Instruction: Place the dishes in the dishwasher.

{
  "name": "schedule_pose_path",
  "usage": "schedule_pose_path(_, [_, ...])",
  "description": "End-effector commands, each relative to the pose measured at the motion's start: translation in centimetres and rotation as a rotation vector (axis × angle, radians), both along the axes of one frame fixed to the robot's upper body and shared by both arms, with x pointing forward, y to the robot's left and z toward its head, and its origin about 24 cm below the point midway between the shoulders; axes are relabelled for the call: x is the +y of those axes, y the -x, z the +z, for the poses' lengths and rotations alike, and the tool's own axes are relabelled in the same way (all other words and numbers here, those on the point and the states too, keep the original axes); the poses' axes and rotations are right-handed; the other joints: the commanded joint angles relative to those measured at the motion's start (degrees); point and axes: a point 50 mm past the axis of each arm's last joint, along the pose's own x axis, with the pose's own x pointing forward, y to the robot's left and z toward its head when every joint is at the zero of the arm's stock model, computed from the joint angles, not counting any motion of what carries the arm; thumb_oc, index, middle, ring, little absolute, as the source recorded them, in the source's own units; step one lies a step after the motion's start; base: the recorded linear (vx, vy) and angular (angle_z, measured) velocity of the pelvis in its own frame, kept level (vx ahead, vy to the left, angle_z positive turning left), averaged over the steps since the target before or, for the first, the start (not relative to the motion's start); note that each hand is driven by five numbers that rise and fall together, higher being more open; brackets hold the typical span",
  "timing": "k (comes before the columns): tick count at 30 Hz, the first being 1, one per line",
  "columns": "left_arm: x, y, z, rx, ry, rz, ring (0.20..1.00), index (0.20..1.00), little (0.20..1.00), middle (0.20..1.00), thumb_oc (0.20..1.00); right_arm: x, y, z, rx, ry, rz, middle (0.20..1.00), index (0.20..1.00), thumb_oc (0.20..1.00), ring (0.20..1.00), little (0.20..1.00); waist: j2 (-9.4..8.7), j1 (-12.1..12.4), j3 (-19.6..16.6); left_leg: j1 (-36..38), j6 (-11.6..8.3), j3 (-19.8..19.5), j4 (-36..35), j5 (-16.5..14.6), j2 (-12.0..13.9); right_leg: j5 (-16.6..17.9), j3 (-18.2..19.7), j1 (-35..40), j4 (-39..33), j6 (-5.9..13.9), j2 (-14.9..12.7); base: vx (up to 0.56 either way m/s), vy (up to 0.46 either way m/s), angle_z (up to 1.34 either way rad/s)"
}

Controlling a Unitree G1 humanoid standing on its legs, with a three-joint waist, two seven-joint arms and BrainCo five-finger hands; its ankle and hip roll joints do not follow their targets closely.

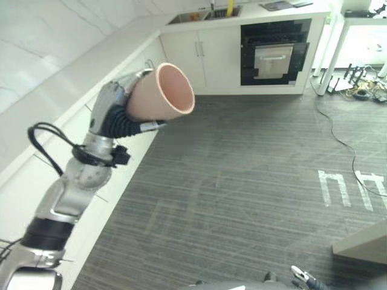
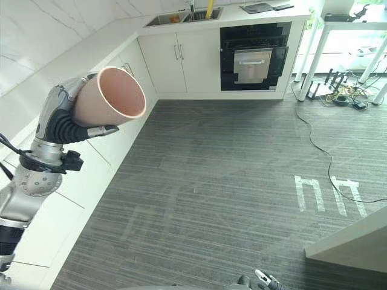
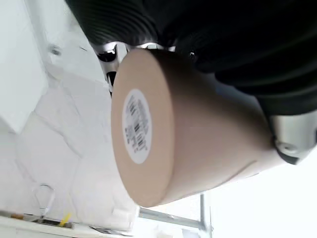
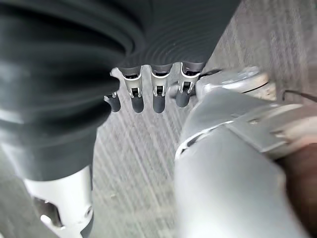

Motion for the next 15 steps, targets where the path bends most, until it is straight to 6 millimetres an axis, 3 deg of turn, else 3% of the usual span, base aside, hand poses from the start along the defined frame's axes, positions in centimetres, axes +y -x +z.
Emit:
schedule_pose_path(1, [0.4,-0.8,4.3,-0.156,0.094,0.023,0.2,0.2,0.2,0.2,0.2,0.4,-3.9,0.5,-0.08,0.044,0.0,1.0,1.0,1.0,1.0,1.0,-2.14,-2.2,5.1,-2.6,-0.01,-3.8,5.9,-4.8,-0.4,-11.7,3.7,-2.4,9.8,-2.46,5.3,0.12,-0.101,-0.08])
schedule_pose_path(3, [0.2,-1.2,4.1,-0.137,0.116,0.022,0.2,0.2,0.2,0.2,0.2,0.0,-4.4,0.7,-0.087,0.084,0.052,1.0,1.0,1.0,1.0,1.0,-2.38,-2.9,5.2,-3.0,0.11,-3.3,9.4,-6.1,-0.7,-12.4,4.6,-2.6,10.6,-3.26,5.7,0.1,-0.108,-0.1])
schedule_pose_path(4, [0.0,-1.4,3.8,-0.128,0.119,0.022,0.2,0.2,0.2,0.2,0.2,0.0,-4.9,0.9,-0.103,0.086,0.063,1.0,1.0,1.0,1.0,1.0,-2.97,-3.1,5.4,-4.1,0.83,-2.9,14.5,-8.7,-1.6,-12.8,5.0,-3.0,11.7,-3.83,5.4,0.14,-0.217,-0.16])
schedule_pose_path(5, [-0.3,-1.5,3.4,-0.121,0.116,0.023,0.2,0.2,0.2,0.2,0.2,0.1,-5.6,1.1,-0.122,0.077,0.063,1.0,1.0,1.0,1.0,1.0,-4.28,-3.0,5.8,-7.9,1.42,-1.3,26.0,-10.3,-1.7,-13.2,4.3,-3.2,12.6,-5.06,4.6,0.12,-0.207,-0.15])
schedule_pose_path(7, [0.1,-1.7,3.2,-0.102,0.122,0.028,0.2,0.2,0.2,0.2,0.2,0.0,-5.8,1.2,-0.131,0.095,0.091,1.0,1.0,1.0,1.0,1.0,-4.76,-2.2,6.9,-14.7,0.88,-1.2,34.2,-7.4,-0.2,-13.1,3.8,-2.7,12.7,-6.31,5.5,0.21,-0.2,-0.2])
schedule_pose_path(9, [0.4,-1.7,3.1,-0.084,0.115,0.027,0.2,0.2,0.2,0.2,0.2,-0.2,-5.9,1.3,-0.131,0.09,0.093,1.0,1.0,1.0,1.0,1.0,-4.28,-1.5,7.4,-15.9,0.2,-1.0,30.1,-4.9,0.6,-13.7,4.1,-1.6,12.3,-6.28,6.7,0.38,0.013,0.03])
schedule_pose_path(11, [0.3,-1.5,2.6,-0.066,0.09,0.027,0.2,0.2,0.2,0.2,0.2,-0.5,-6.0,1.4,-0.097,0.106,0.175,1.0,1.0,1.0,1.0,1.0,-2.83,0.6,7.9,-16.4,-1.84,-3.0,14.2,2.0,2.8,-15.0,5.1,1.3,11.1,-5.74,7.9,0.72,0.265,-0.11])
schedule_pose_path(12, [0.1,-1.2,1.9,-0.049,0.078,0.022,0.2,0.2,0.2,0.2,0.2,-0.5,-5.8,1.3,-0.062,0.127,0.225,1.0,1.0,1.0,1.0,1.0,-2.57,2.1,8.5,-19.3,-3.33,-3.9,7.8,8.1,5.3,-15.9,5.5,3.7,10.8,-5.86,7.6,0.83,0.349,-0.29])
schedule_pose_path(14, [-0.1,-1.3,1.1,-0.033,0.076,0.007,0.2,0.2,0.2,0.2,0.2,-0.7,-5.5,1.2,-0.046,0.123,0.184,1.0,1.0,1.0,1.0,1.0,-1.8,2.4,8.2,-20.7,-3.5,0.0,8.9,8.4,7.3,-18.8,2.6,3.9,14.6,-5.85,7.1,0.76,0.416,-0.57])
schedule_pose_path(15, [0.0,-1.1,0.6,-0.019,0.069,0.012,0.2,0.2,0.2,0.2,0.2,-0.4,-5.6,1.1,-0.051,0.118,0.154,1.0,1.0,1.0,1.0,1.0,-1.83,3.7,7.9,-20.8,-2.68,-3.8,10.3,6.3,4.7,-22.5,3.8,4.1,19.8,-5.53,6.7,0.73,0.479,-0.37])
